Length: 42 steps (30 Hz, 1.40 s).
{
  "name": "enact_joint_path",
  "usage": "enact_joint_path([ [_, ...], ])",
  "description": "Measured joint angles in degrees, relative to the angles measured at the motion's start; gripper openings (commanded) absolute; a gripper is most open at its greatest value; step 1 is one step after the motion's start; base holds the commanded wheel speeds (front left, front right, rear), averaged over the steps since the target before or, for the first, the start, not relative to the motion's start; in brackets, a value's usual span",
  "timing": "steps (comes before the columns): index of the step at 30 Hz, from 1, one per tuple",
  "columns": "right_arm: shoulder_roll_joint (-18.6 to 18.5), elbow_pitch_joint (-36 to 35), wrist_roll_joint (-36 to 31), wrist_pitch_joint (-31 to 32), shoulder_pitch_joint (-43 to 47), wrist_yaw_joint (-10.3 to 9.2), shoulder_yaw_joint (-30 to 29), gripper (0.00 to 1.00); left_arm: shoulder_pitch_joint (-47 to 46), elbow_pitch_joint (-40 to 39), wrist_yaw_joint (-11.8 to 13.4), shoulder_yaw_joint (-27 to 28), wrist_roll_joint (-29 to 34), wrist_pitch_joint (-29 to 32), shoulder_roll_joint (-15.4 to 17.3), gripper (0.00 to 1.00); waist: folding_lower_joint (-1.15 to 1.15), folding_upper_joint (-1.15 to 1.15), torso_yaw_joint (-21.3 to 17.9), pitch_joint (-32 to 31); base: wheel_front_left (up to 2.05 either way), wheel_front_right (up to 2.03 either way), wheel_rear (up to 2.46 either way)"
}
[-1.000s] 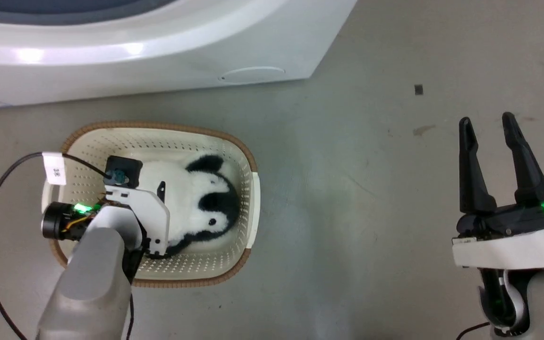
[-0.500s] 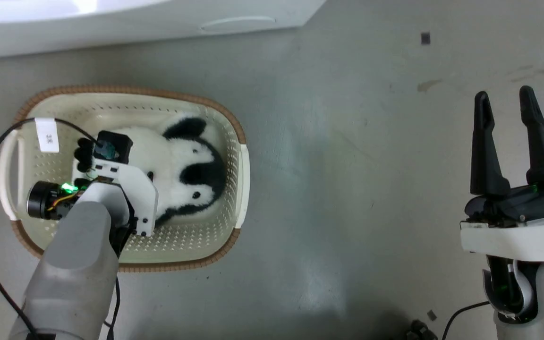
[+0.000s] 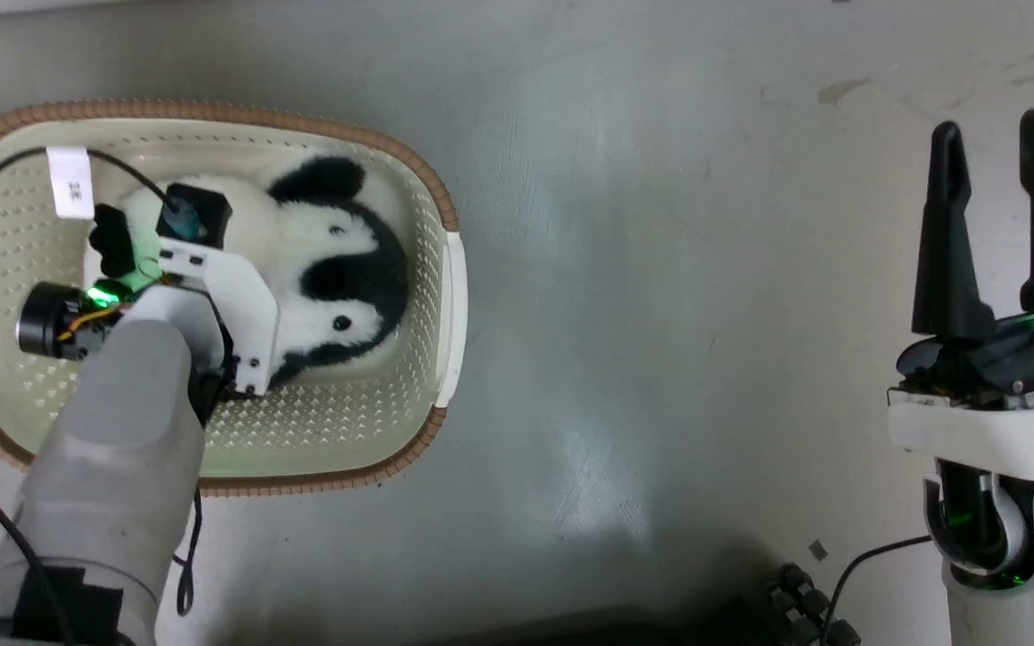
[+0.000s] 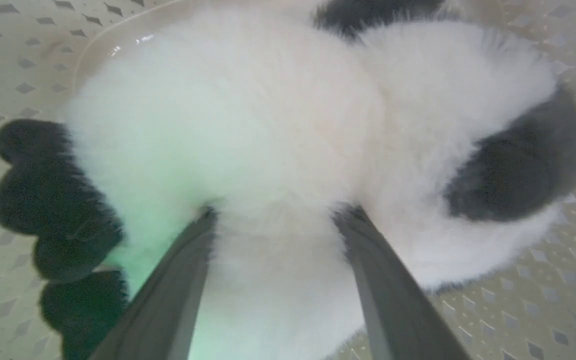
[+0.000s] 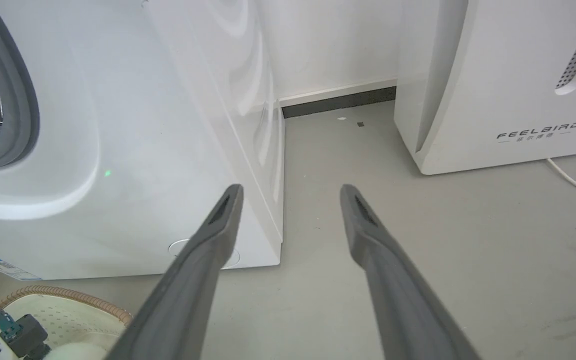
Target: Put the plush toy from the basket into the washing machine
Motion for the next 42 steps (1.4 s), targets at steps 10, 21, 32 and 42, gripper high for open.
enact_joint_path([
  [10, 0.0, -0.3, 1.7, -1.2, -1.4, 0.0, 0.6, 1.0, -5.0, 4.9, -0.5, -2.1, -1.0, 1.9, 0.9, 0.0, 0.0, 0.0, -1.1, 3.1, 0.0, 0.0, 0.0],
  [21, 0.0, 0.4, 2.6, -1.8, -2.1, 0.0, 0.5, 1.0, -5.3, 9.0, -1.0, -3.3, -2.9, 0.2, 0.7, 0.0, 0.0, 0.0, -1.1, 0.3, 0.0, 0.0, 0.0],
  [32, 0.0, 4.1, 2.3, -1.8, 0.4, 0.0, 0.6, 1.0, 1.7, 10.2, -2.1, -4.4, -4.1, -5.0, -1.9, 0.0, 0.0, 0.0, 0.5, -10.1, 0.0, 0.0, 0.0],
  [42, 0.0, 6.9, 1.0, -1.8, 5.1, 0.0, 0.6, 1.0, 5.7, 10.2, -3.1, -6.2, -5.1, -11.5, -4.8, 0.0, 0.0, 0.0, 3.6, -20.4, 0.0, 0.0, 0.0],
])
